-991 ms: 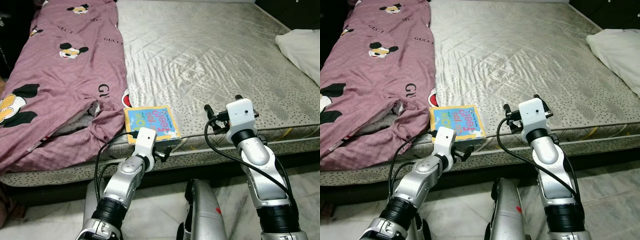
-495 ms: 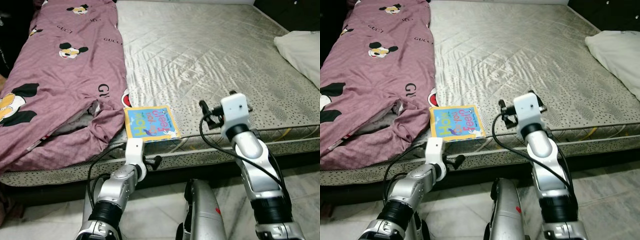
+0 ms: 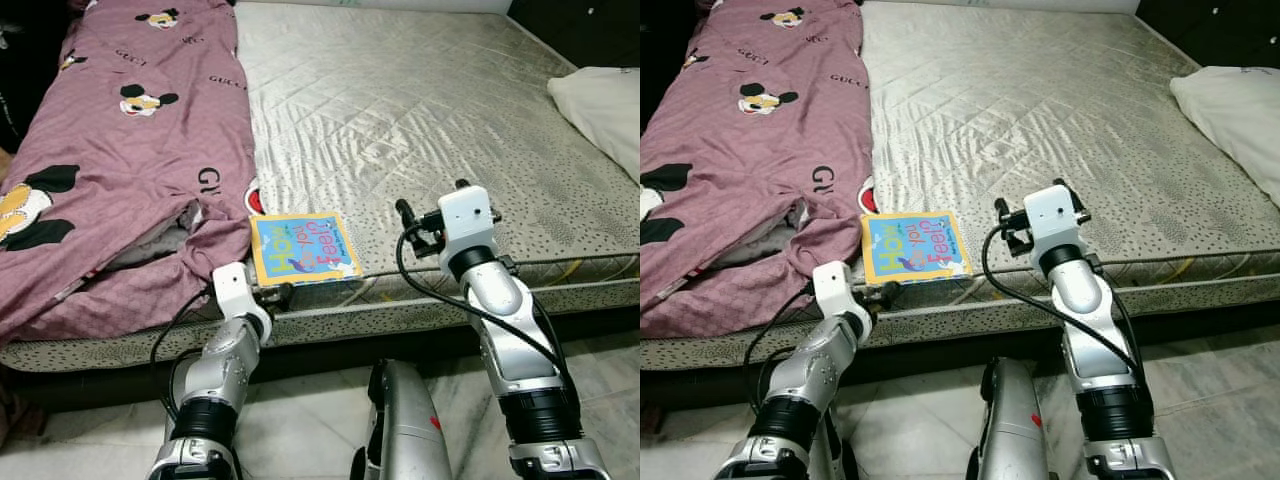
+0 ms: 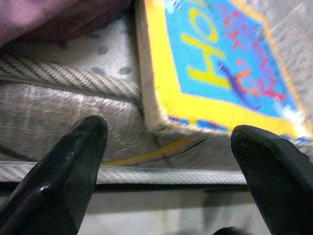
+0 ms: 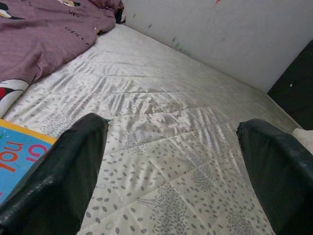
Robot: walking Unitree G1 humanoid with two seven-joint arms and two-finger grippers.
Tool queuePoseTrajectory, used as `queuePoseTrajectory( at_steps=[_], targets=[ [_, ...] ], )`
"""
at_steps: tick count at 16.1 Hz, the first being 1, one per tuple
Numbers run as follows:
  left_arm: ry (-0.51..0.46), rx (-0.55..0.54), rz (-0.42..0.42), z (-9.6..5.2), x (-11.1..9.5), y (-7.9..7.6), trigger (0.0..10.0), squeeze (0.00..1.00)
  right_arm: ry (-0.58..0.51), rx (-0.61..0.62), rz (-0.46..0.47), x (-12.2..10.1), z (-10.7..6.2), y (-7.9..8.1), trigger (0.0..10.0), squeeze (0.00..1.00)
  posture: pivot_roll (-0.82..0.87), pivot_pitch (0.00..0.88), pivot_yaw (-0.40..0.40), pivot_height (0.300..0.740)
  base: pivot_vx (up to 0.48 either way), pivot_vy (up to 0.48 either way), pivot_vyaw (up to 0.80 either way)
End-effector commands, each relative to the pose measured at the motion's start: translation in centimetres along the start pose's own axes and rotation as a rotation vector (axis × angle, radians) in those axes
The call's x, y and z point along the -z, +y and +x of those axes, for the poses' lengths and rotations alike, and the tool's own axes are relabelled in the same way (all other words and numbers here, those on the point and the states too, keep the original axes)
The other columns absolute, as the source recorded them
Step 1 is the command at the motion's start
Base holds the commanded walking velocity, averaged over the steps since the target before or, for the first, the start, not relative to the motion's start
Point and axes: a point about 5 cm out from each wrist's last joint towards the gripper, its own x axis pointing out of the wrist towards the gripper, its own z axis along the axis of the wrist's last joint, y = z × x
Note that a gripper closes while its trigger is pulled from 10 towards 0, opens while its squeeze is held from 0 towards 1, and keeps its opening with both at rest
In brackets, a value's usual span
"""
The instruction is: Clean up the room
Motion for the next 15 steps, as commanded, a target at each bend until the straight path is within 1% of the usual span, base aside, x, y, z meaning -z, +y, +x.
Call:
queuePoseTrajectory(
  at_steps=[1, 2, 3, 5, 7, 8, 9, 10, 11, 12, 13, 15],
  targets=[
    [0.025, 0.043, -0.041, 0.3, 1.0, -0.9, 10.0, 0.0, -0.016, 0.012, -0.009, -0.4, 0.3, -0.5, 10.0, 0.0, -0.18, 0.0, -0.111, 0.535, 0.0, 0.0, 0.0],
    [0.014, 0.055, -0.067, 0.5, 0.7, -0.5, 10.0, 0.0, -0.018, 0.013, -0.012, -0.5, 0.2, -0.6, 10.0, 0.0, -0.18, 0.0, -0.113, 0.535, 0.0, 0.0, 0.0],
    [0.01, 0.059, -0.065, 0.6, 0.6, -0.3, 10.0, 0.0, -0.017, 0.014, -0.014, -0.5, 0.2, -0.7, 10.0, 0.0, -0.18, 0.0, -0.113, 0.535, 0.0, 0.0, 0.0],
    [-0.017, 0.079, -0.094, 1.0, -0.1, 0.2, 10.0, 0.0, -0.018, 0.016, -0.019, -0.4, 0.2, -1.0, 10.0, 0.0, -0.19, 0.0, -0.115, 0.535, 0.0, 0.0, 0.0],
    [-0.088, 0.073, -0.112, 1.3, -1.3, 0.7, 10.0, 0.0, -0.016, 0.021, -0.026, -0.4, 0.0, -1.2, 10.0, 0.0, -0.21, 0.0, -0.115, 0.535, 0.0, 0.0, 0.0],
    [-0.166, 0.079, -0.148, 1.3, -2.4, 0.9, 10.0, 0.0, -0.012, 0.023, -0.03, -0.3, -0.1, -1.4, 10.0, 0.0, -0.21, 0.0, -0.114, 0.535, 0.0, 0.0, 0.0],
    [-0.203, 0.082, -0.158, 1.3, -2.9, 0.9, 10.0, 0.0, -0.009, 0.025, -0.033, -0.2, -0.2, -1.5, 10.0, 0.0, -0.22, 0.0, -0.113, 0.535, 0.0, 0.0, 0.0],
    [-0.221, 0.089, -0.17, 1.4, -3.1, 0.9, 10.0, 0.0, -0.006, 0.026, -0.034, -0.1, -0.2, -1.5, 10.0, 0.0, -0.22, 0.0, -0.112, 0.535, 0.0, 0.0, 0.0],
    [-0.219, 0.09, -0.173, 1.4, -3.1, 0.9, 10.0, 0.0, -0.007, 0.025, -0.034, -0.2, -0.2, -1.5, 10.0, 0.0, -0.22, 0.0, -0.112, 0.535, 0.0, 0.0, 0.0],
    [-0.216, 0.1, -0.178, 1.5, -3.0, 1.0, 4.2, 0.0, -0.009, 0.024, -0.035, -0.2, -0.2, -1.5, 10.0, 0.0, -0.22, 0.0, -0.112, 0.535, 0.0, 0.0, 0.0],
    [-0.21, 0.113, -0.181, 1.7, -3.0, 1.1, 0.0, 0.0, -0.012, 0.023, -0.035, -0.3, -0.1, -1.5, 10.0, 0.0, -0.22, 0.0, -0.113, 0.535, 0.0, 0.0, 0.0],
    [-0.188, 0.113, -0.181, 1.9, -3.2, 1.6, 0.0, 0.0, -0.016, 0.023, -0.037, -0.5, -0.1, -1.6, 10.0, 0.0, -0.23, 0.0, -0.112, 0.535, 0.0, 0.0, 0.0]
  ],
)
